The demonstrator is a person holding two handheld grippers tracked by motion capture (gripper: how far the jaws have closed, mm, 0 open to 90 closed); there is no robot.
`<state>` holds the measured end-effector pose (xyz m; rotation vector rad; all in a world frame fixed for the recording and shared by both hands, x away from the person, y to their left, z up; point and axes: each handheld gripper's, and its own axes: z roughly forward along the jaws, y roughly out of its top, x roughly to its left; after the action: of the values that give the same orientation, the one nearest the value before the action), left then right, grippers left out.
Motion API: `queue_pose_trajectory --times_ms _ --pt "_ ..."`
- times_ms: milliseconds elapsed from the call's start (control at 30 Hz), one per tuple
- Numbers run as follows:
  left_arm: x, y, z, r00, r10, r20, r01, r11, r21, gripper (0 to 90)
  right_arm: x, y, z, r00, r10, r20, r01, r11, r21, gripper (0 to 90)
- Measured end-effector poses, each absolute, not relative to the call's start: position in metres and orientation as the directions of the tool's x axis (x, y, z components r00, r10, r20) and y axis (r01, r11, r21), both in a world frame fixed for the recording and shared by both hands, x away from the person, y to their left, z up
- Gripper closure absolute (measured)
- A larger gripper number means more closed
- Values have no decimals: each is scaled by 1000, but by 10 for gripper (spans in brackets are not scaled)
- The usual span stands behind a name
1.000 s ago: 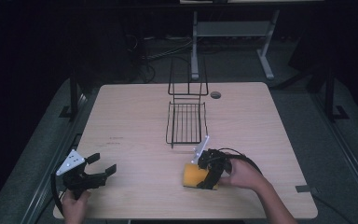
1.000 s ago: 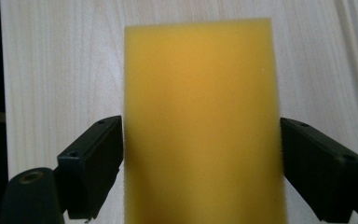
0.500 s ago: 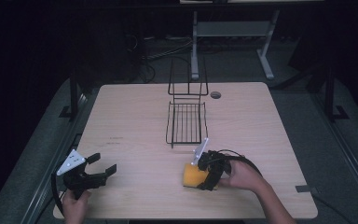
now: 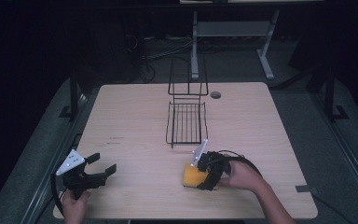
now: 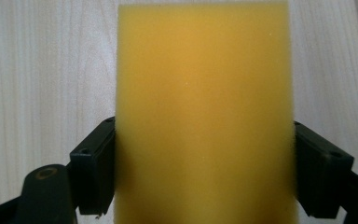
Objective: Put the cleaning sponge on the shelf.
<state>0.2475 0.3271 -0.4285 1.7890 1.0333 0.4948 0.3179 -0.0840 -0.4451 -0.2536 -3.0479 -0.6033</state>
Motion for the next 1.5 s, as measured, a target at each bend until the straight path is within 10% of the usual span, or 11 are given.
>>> queue_pose_trajectory --times_ms 1500 --pt "248 327 -427 560 821 -108 421 -170 891 134 337 -72 -410 -990 128 61 142 903 405 216"
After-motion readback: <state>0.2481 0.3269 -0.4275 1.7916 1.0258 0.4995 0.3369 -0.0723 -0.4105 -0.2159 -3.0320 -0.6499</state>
